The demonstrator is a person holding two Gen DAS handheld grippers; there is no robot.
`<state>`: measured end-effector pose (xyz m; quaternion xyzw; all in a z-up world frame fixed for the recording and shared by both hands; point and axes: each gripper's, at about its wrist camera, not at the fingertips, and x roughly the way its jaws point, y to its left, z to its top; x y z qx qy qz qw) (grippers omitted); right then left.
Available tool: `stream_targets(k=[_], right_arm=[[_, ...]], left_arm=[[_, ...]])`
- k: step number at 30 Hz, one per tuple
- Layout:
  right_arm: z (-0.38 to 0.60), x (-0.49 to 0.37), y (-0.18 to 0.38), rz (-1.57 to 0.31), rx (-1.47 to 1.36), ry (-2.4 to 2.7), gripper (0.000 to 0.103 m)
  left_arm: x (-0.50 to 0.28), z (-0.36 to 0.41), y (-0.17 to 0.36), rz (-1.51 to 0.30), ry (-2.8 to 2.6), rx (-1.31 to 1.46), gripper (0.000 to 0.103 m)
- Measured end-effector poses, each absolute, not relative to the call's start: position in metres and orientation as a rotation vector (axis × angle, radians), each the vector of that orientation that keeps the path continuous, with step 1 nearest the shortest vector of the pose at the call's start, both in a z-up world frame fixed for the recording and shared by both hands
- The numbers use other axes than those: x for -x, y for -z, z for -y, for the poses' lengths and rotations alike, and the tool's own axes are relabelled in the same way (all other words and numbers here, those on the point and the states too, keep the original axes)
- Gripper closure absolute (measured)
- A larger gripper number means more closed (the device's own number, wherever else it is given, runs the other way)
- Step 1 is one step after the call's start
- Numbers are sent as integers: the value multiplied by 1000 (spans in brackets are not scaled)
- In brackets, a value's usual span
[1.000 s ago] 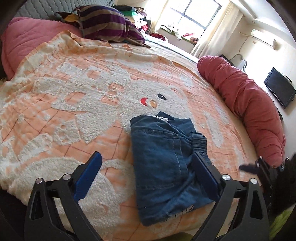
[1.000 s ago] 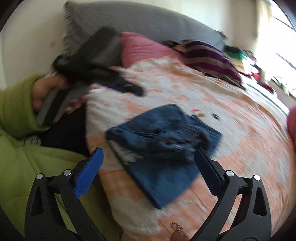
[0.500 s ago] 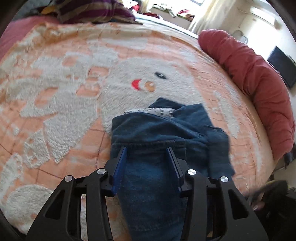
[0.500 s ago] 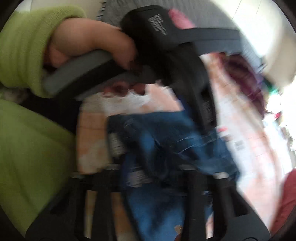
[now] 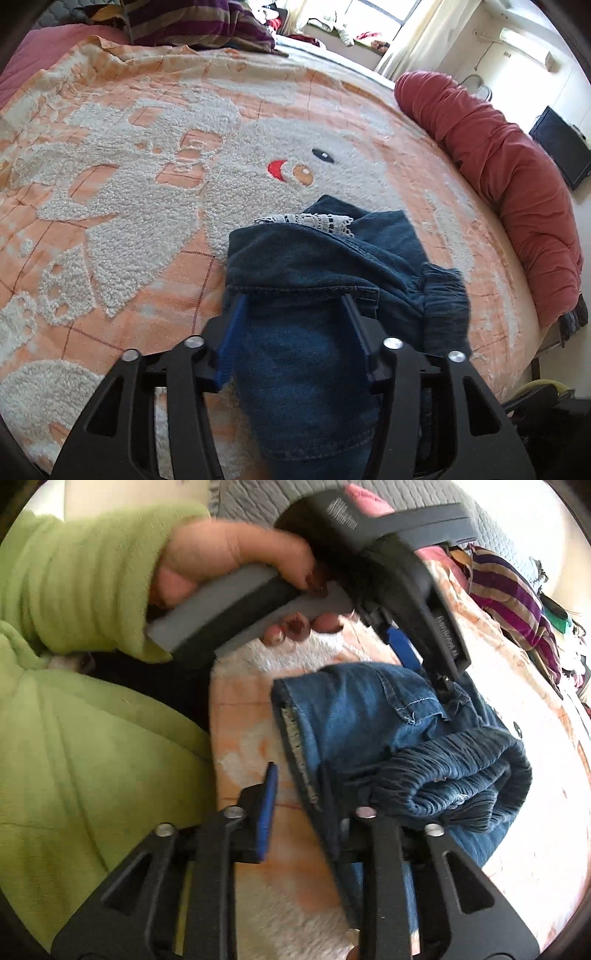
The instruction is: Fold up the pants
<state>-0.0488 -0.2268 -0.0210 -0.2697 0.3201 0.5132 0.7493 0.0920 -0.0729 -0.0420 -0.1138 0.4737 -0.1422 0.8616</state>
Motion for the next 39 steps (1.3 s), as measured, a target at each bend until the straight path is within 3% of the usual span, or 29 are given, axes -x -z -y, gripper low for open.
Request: stream_targets(k=[11, 24, 30, 39], right_arm=[[274, -10, -42, -615, 329, -897, 67], [226, -90, 18, -868, 382, -722, 66], [251, -77, 10, -831, 296, -717, 65], [276, -59, -30, -700, 194, -692, 40]], left_arm=[[-33, 76, 21, -930, 323, 145, 44], [-8, 93, 44, -1002, 323, 63, 44], [-8, 94, 45, -1005, 330, 72, 43], [-4, 97, 34, -984, 328, 64, 38]])
